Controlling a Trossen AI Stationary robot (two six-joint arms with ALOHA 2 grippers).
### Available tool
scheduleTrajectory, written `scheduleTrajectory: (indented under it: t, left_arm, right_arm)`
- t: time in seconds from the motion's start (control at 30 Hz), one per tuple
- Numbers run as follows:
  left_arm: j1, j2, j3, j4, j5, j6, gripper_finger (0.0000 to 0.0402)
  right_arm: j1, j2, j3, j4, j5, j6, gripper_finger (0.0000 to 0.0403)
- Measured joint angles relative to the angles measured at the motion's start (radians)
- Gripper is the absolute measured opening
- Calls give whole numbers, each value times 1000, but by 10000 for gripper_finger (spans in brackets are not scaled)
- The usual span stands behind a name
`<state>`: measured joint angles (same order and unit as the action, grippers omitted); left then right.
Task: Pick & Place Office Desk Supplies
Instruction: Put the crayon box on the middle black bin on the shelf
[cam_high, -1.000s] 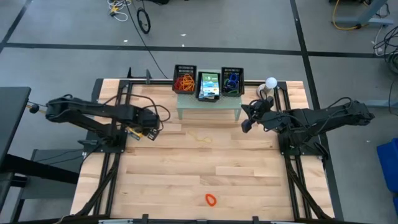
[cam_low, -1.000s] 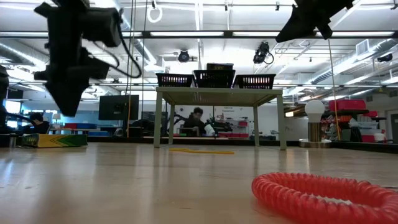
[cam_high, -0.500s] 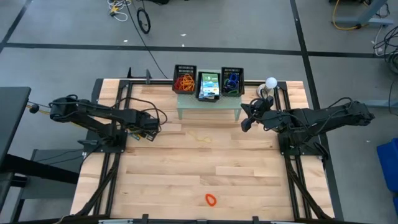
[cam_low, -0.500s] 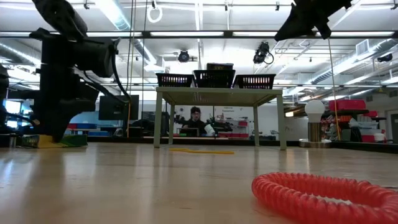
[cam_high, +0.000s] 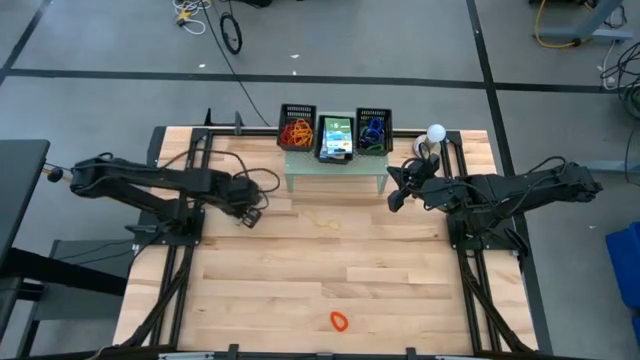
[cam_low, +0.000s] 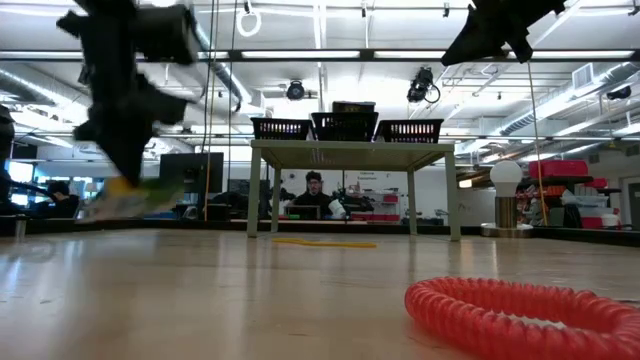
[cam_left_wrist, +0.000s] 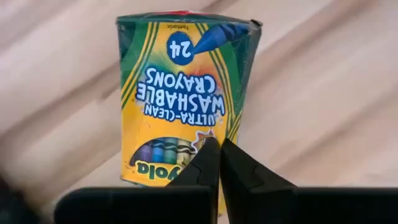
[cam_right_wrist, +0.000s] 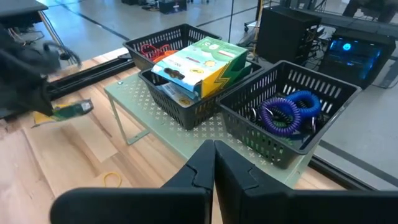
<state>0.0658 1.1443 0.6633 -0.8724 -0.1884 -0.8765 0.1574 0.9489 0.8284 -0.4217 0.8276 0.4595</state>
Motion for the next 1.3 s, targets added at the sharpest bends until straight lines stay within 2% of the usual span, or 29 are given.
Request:
scheduleTrajectory:
  t: [0.2, 0.33, 0.47, 0.6, 0.73, 0.9, 1.0, 1.07, 1.2, 1.3]
  left_arm:
    - [-77, -141, 115, 136, 40, 77, 4]
    - [-108, -228, 123, 404, 117, 116, 5]
    - [-111, -245, 105, 667, 190, 169, 5]
    - [-76, -206, 51, 989, 228, 197, 5]
    - [27, -122, 4, 1394, 334, 151, 5]
    - [148, 11, 24, 1745, 516, 64, 5]
    - [196, 76, 47, 1885, 601, 5, 5]
    - [217, 114, 64, 1962, 640, -31, 5]
    - [239, 170, 95, 2057, 679, -74, 5]
    - [238, 199, 118, 2080, 695, -77, 5]
  right_arm:
    - [0, 0, 0, 3, -30, 23, 11]
    - [0, 0, 0, 54, -167, 7, 11]
    - [-8, 6, 0, 155, -309, -9, 12]
    - [-45, 36, 0, 286, -413, 0, 32]
    - [-99, 95, -1, 489, -521, 19, 70]
    - [-206, 179, 0, 769, -767, 131, 130]
    - [-267, 232, 0, 955, -931, 217, 171]
    - [-301, 269, 0, 1049, -1004, 278, 196]
    - [-348, 340, 2, 1171, -1070, 354, 231]
    - [-371, 399, 2, 1284, -1101, 405, 239]
